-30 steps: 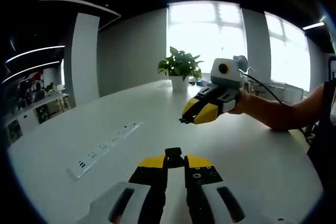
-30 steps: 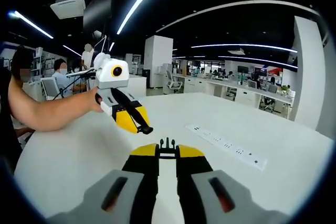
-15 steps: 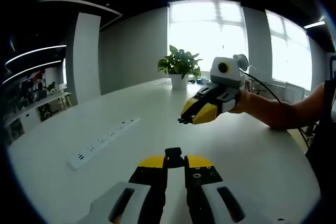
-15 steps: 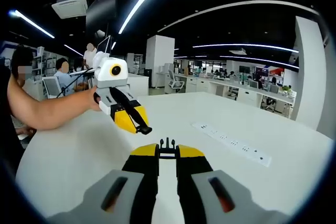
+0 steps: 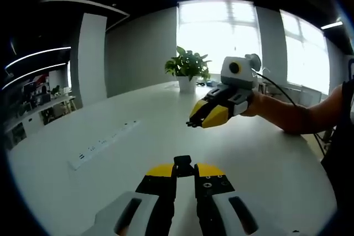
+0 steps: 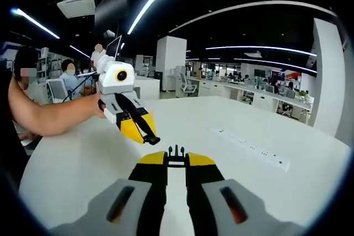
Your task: Snap the two parts of the plastic buckle together until the buckle closes and remains connected.
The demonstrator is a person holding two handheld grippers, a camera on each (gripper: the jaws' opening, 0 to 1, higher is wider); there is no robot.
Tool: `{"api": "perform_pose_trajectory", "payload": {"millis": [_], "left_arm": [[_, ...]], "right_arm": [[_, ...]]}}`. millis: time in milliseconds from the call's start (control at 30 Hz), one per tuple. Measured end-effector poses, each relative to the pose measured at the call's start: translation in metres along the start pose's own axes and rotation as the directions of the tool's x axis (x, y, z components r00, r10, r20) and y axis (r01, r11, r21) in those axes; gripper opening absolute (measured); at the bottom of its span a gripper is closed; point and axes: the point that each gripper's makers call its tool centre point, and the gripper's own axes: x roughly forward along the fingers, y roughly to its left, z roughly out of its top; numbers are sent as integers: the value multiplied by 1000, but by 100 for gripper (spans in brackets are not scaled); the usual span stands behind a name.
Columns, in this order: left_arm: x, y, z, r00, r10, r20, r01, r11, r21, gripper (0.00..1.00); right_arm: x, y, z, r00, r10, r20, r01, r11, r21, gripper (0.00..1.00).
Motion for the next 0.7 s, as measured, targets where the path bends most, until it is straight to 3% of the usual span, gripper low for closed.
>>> {"api": "perform_pose_trajectory", "payload": {"millis": [700], "left_arm": [[-5,-7,-1,1000,-10,5,10,1000,8,11]], "right_arm": [[-7,8,-6,1000,2,-18,-2,1000,-23,10]]}}
